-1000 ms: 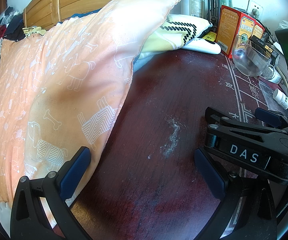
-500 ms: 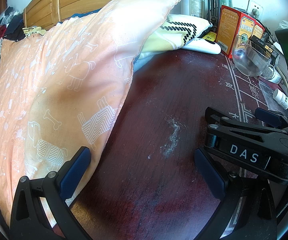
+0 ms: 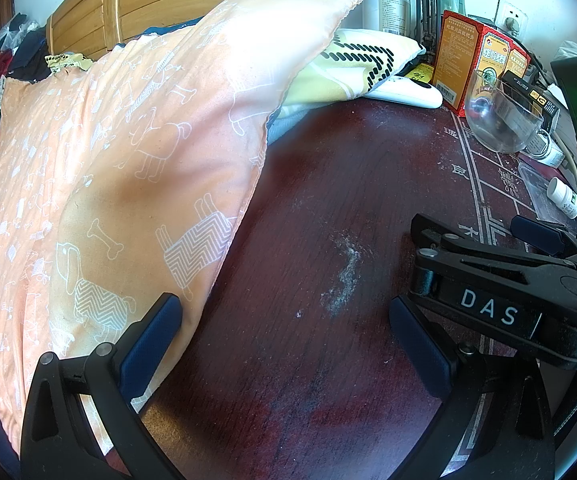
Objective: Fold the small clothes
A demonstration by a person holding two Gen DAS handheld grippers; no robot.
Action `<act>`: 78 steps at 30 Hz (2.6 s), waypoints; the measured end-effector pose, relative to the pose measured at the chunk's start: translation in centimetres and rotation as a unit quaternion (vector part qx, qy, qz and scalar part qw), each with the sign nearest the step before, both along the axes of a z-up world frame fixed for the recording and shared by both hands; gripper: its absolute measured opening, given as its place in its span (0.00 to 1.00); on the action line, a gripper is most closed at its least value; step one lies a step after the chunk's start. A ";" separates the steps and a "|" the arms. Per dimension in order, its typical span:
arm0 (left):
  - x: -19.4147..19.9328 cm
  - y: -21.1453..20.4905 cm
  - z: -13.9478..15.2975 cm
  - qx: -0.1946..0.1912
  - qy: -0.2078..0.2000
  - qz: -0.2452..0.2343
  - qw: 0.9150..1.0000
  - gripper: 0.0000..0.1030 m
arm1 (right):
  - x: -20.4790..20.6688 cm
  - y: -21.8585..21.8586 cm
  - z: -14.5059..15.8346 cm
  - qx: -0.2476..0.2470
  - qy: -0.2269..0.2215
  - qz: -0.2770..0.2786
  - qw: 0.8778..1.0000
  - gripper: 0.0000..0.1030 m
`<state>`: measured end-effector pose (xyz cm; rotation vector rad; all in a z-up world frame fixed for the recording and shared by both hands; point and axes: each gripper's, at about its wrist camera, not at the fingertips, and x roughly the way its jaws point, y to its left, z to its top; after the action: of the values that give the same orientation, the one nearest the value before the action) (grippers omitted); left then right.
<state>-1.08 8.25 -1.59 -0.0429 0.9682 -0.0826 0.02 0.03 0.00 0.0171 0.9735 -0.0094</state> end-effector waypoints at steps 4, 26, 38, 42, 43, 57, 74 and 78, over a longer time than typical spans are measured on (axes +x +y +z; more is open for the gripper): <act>0.0 0.0 0.0 0.000 0.000 0.000 1.000 1.00 | 0.0 0.0 0.0 0.000 0.000 0.000 1.000 1.00; 0.0 0.0 0.0 0.000 0.000 0.000 1.000 1.00 | 0.0 0.0 0.0 0.000 0.000 0.000 1.000 1.00; 0.0 0.0 0.0 0.000 0.000 0.000 1.000 1.00 | 0.0 0.0 0.0 0.000 0.000 0.000 1.000 1.00; 0.0 0.0 0.0 0.000 0.000 0.000 1.000 1.00 | 0.0 0.0 0.0 0.000 0.000 0.000 1.000 1.00; 0.0 0.0 0.0 0.000 0.000 0.000 1.000 1.00 | 0.0 0.0 0.0 0.000 0.000 0.000 1.000 1.00; 0.0 0.0 0.0 0.000 0.000 0.000 1.000 1.00 | 0.0 0.0 0.0 0.000 0.000 0.000 1.000 1.00; 0.4 0.2 -0.1 -0.003 0.003 -0.027 1.000 1.00 | 1.0 -0.1 0.0 0.003 -0.001 0.016 1.000 1.00; -0.6 2.4 1.2 -0.072 -0.004 -0.058 0.996 1.00 | 1.0 -0.3 0.5 0.063 -0.021 0.040 0.997 1.00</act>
<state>-1.67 10.70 -0.43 -0.1193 0.9548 -0.2585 0.98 -0.31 0.51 0.0938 0.9300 0.1254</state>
